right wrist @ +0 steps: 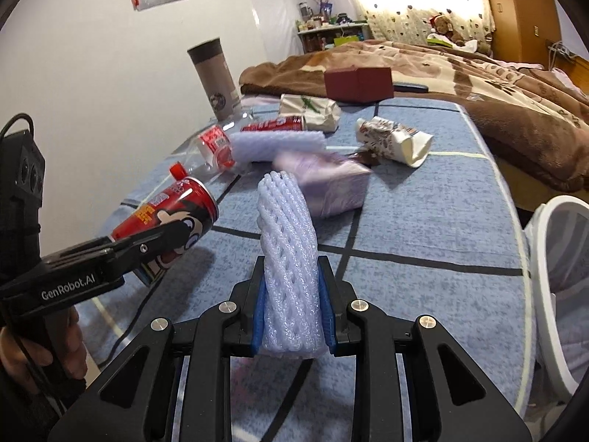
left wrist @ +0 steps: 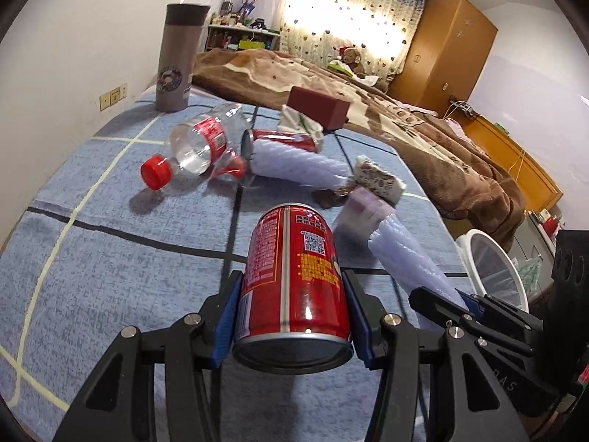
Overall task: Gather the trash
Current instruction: 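Carry the red can and foam net to the bin with both tools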
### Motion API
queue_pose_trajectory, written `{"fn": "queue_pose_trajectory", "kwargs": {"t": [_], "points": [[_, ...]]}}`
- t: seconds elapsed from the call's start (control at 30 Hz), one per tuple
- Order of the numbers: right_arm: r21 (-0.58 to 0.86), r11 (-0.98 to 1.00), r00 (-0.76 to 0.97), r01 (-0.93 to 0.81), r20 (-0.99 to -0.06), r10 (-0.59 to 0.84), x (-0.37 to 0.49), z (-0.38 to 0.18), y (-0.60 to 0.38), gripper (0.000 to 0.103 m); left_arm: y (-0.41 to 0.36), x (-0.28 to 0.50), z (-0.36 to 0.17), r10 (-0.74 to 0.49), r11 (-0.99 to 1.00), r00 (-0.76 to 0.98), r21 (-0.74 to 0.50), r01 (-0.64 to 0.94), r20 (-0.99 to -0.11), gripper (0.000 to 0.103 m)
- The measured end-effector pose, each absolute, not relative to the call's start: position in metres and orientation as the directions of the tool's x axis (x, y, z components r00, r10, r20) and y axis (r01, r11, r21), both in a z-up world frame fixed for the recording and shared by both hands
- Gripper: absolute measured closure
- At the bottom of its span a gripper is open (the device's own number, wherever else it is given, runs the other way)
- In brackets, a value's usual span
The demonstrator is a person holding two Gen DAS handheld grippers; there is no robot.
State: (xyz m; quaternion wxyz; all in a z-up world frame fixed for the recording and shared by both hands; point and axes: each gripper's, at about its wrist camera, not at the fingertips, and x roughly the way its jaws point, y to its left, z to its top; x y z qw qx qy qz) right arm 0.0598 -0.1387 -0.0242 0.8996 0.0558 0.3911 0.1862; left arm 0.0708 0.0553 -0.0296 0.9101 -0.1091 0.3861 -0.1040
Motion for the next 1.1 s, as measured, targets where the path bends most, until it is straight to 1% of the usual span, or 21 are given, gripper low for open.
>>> {"fn": "queue_pose_trajectory", "kwargs": {"t": [0.27,0.53,0.83,1.1], "points": [[0.255,0.934,0.669,-0.251,-0.652,0.358,0.050,-0.016,-0.159,0.077,0.031,0.062,-0.017,-0.300,0.950,0.692,-0.272,0.155,-0.657,0.048],[0.257,0.950,0.721,-0.178,-0.623,0.304,0.041,-0.006,-0.189,0.077,-0.004,0.057,-0.007,-0.339,0.940,0.690,-0.258,0.223,-0.639,0.048],[0.239,0.969,0.774,-0.059,-0.602,0.195,0.033,0.001,-0.235,0.077,-0.057,0.064,0.001,-0.404,0.914,0.666,-0.247,0.321,-0.627,0.048],[0.209,0.976,0.793,0.063,-0.604,0.079,0.027,0.001,-0.276,0.077,-0.110,0.074,0.006,-0.459,0.882,0.636,-0.229,0.413,-0.620,0.048]]}}
